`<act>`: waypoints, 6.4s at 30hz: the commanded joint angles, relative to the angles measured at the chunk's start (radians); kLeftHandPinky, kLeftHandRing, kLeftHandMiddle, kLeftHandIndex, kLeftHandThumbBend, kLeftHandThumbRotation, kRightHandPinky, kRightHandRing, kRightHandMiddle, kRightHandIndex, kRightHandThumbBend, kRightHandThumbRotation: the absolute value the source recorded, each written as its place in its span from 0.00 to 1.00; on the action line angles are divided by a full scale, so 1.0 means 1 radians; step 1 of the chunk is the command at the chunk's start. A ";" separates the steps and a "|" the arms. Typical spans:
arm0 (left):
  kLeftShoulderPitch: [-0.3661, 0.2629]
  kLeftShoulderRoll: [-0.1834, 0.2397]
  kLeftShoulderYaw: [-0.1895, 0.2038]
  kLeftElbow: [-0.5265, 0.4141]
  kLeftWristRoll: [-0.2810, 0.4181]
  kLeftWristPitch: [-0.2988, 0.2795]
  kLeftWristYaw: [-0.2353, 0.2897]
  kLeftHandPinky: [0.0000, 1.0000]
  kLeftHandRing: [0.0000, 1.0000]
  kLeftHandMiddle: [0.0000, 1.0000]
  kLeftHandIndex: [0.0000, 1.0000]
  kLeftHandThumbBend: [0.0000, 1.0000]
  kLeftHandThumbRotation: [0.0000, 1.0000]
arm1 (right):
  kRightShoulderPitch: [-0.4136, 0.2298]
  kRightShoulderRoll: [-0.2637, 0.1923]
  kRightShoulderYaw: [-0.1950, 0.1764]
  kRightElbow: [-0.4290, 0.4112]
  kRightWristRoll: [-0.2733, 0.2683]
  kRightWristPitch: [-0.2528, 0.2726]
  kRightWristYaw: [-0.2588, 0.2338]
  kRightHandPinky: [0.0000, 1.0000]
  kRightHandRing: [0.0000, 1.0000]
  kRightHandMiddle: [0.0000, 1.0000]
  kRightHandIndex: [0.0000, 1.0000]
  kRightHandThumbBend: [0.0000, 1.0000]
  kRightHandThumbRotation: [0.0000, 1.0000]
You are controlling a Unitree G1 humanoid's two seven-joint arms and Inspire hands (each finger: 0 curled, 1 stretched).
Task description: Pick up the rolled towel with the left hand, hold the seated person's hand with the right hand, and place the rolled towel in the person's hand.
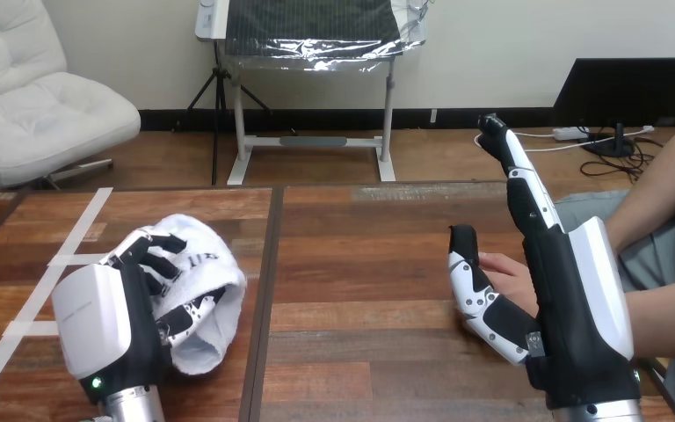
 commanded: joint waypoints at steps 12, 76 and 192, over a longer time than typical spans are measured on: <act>-0.100 0.033 -0.002 0.047 0.007 -0.118 0.075 0.27 0.34 0.44 0.51 0.79 0.00 | -0.059 0.007 -0.007 -0.026 0.008 -0.006 -0.002 1.00 0.98 0.95 0.97 0.00 0.00; 0.116 0.160 0.004 -0.752 -0.246 0.625 -1.162 0.69 0.78 0.85 0.92 0.74 0.29 | -0.055 -0.016 -0.010 -0.047 0.000 0.037 0.034 1.00 0.98 0.96 0.98 0.00 0.00; 0.220 0.307 0.060 -0.702 0.256 0.130 -0.548 0.92 0.96 0.96 0.95 0.82 0.21 | -0.080 -0.009 -0.015 -0.038 -0.011 0.052 0.072 1.00 0.97 0.98 0.98 0.00 0.00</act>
